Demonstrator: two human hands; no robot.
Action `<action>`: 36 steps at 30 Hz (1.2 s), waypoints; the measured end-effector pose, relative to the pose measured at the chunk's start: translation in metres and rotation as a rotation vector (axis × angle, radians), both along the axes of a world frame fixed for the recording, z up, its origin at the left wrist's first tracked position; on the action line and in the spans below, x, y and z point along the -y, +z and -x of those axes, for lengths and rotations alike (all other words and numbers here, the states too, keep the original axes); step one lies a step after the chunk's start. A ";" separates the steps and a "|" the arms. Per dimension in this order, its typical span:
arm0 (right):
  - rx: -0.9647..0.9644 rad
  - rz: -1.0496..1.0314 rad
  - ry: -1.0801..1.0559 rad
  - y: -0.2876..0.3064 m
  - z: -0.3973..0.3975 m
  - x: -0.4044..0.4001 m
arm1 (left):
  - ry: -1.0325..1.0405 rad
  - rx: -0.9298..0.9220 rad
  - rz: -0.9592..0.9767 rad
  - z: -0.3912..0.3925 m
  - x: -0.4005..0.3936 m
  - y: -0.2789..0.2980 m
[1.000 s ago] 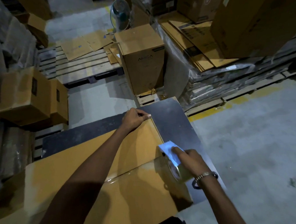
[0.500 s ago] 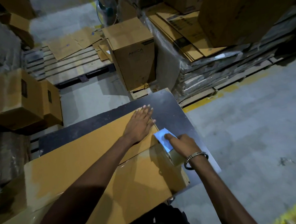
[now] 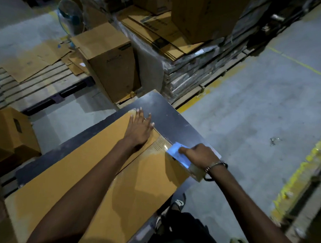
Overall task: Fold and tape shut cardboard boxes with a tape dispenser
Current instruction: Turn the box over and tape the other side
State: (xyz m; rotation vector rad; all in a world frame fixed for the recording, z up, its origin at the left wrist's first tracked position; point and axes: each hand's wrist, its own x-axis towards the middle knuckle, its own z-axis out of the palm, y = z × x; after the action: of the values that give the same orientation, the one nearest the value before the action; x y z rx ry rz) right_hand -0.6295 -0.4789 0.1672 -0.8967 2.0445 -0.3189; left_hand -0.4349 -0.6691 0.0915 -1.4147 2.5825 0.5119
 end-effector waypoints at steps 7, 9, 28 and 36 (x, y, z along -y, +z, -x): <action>-0.004 0.048 -0.014 0.008 -0.009 -0.007 | -0.216 -0.011 -0.102 0.033 -0.052 -0.014; 0.005 0.039 -0.023 0.004 -0.001 -0.019 | -0.203 -0.001 -0.075 0.033 -0.051 -0.017; 0.128 0.046 -0.253 -0.029 0.038 -0.119 | -0.409 0.025 0.022 0.064 -0.099 0.000; 0.167 0.068 -0.206 -0.027 0.040 -0.144 | -0.349 0.009 0.214 0.090 -0.125 -0.034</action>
State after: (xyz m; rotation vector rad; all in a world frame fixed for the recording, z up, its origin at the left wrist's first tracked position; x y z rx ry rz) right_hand -0.6696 -0.3350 0.1406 -0.6766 1.9822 -0.5598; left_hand -0.5251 -0.5436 0.0578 -0.9750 2.8582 0.1823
